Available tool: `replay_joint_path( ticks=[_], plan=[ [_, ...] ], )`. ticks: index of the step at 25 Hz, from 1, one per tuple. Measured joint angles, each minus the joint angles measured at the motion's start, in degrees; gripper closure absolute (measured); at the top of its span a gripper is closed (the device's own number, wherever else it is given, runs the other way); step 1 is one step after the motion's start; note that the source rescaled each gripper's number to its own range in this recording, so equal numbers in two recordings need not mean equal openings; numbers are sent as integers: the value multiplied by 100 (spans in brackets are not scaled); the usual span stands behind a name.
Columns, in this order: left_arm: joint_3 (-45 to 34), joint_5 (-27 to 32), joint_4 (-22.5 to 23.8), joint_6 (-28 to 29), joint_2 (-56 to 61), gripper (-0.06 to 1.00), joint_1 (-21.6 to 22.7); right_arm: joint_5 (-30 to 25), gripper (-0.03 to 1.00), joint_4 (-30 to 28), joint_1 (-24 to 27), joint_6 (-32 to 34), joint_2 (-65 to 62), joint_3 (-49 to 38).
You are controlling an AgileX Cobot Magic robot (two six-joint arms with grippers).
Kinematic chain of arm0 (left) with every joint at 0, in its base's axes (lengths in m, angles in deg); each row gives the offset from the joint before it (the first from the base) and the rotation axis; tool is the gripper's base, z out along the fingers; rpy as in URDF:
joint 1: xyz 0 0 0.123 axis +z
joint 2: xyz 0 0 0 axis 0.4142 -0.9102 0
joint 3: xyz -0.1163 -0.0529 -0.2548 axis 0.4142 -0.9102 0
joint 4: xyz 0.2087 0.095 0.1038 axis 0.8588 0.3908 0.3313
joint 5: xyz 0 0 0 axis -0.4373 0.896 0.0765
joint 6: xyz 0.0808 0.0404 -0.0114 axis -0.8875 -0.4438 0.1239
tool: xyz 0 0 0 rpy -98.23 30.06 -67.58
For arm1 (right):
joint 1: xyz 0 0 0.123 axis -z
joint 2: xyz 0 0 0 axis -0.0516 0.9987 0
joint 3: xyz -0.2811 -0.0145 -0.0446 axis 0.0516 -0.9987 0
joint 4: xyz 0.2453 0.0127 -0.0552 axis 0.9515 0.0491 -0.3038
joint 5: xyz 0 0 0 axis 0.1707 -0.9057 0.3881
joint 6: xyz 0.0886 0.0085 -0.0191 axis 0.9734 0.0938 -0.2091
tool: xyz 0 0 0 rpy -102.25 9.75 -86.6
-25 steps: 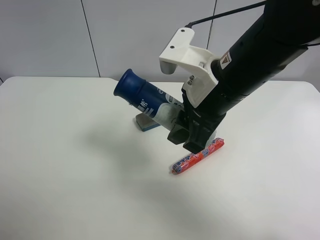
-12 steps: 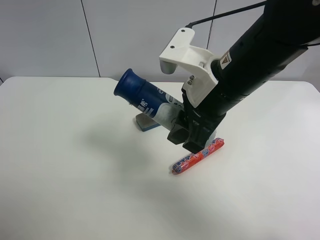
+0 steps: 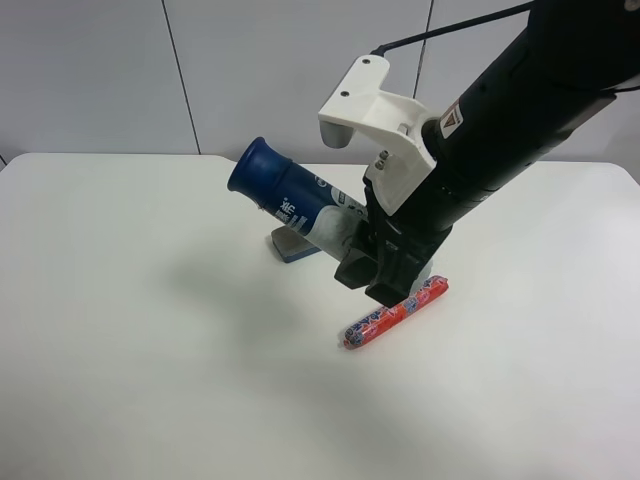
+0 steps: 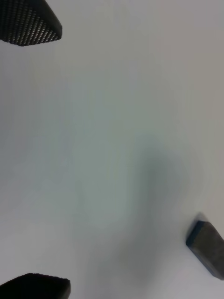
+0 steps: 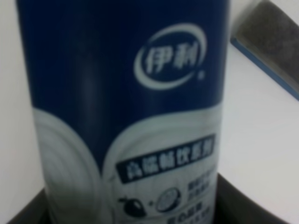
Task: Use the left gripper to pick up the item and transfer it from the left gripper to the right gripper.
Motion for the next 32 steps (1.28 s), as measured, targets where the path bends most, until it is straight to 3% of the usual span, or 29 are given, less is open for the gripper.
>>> replay_joint_path(
  ticks=[14, 25, 32],
  plan=[
    [-30, -126, 35, 110, 0, -5, 67, 0, 97, 0, 0, 0, 0, 0],
    [-30, -126, 40, 115, 0, -5, 1741, 0, 97, 0, 0, 73, 0, 0],
    [-30, -126, 40, 115, 0, -5, 1818, 9, 97, 0, 0, 423, 0, 0]
  ],
)
